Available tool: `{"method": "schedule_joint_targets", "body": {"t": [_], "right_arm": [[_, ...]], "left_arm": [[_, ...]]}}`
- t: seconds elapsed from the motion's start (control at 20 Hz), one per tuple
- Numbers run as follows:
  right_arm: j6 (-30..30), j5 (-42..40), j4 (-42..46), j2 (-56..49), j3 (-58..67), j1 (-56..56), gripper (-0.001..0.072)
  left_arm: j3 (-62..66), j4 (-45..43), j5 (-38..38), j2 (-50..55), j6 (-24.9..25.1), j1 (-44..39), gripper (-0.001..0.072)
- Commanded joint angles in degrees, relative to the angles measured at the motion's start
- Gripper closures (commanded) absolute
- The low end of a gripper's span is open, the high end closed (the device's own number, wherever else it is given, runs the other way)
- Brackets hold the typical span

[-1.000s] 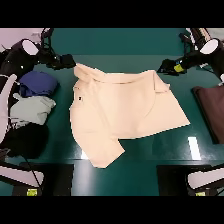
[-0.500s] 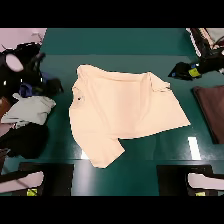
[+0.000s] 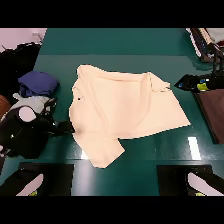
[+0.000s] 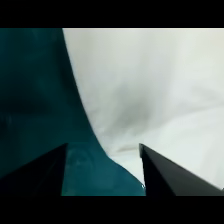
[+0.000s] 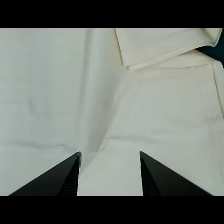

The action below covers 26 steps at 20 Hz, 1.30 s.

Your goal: Fold the shirts.

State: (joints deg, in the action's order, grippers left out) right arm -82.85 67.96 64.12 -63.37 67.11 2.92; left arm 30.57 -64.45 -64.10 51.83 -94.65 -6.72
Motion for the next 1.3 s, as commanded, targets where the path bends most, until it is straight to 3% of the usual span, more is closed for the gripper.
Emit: {"method": "schedule_joint_targets", "body": {"t": [0.0,0.5,0.55,0.65,0.75,0.95,1.1,1.25], "right_arm": [[0.0,-1.0,0.0,2.6,-1.3,0.0,0.0283],[0.0,0.3,-0.1,2.9,-1.3,0.0,0.0283],[0.0,0.6,-0.1,2.9,-1.3,0.0,0.0283],[0.0,1.3,-0.1,2.9,-1.3,-0.1,0.0282],[0.0,2.8,0.7,2.9,-1.3,-0.1,0.0283],[0.0,9.8,3.9,3.9,-5.6,-6.1,0.0283],[0.0,10.1,5.1,7.5,-16.5,-17.2,0.0281],[0.0,9.7,4.7,9.1,-27.7,-29.3,0.0274]], "left_arm": [[-4.7,4.4,3.3,-1.7,-0.9,-0.8,0.0185],[-7.4,11.0,6.1,-1.7,2.1,-0.8,0.0187],[-7.7,11.0,6.2,-1.6,2.1,-0.8,0.0220],[-7.8,11.0,6.3,-1.6,2.1,-0.8,0.0495],[-7.6,10.9,8.0,-1.7,2.2,-0.8,0.0680],[-0.8,5.6,6.5,-1.7,2.1,-0.8,0.0681],[6.4,-0.7,5.1,-1.7,2.1,-0.8,0.0680],[9.9,-0.2,6.7,-1.7,2.0,-0.8,0.0680]]}}
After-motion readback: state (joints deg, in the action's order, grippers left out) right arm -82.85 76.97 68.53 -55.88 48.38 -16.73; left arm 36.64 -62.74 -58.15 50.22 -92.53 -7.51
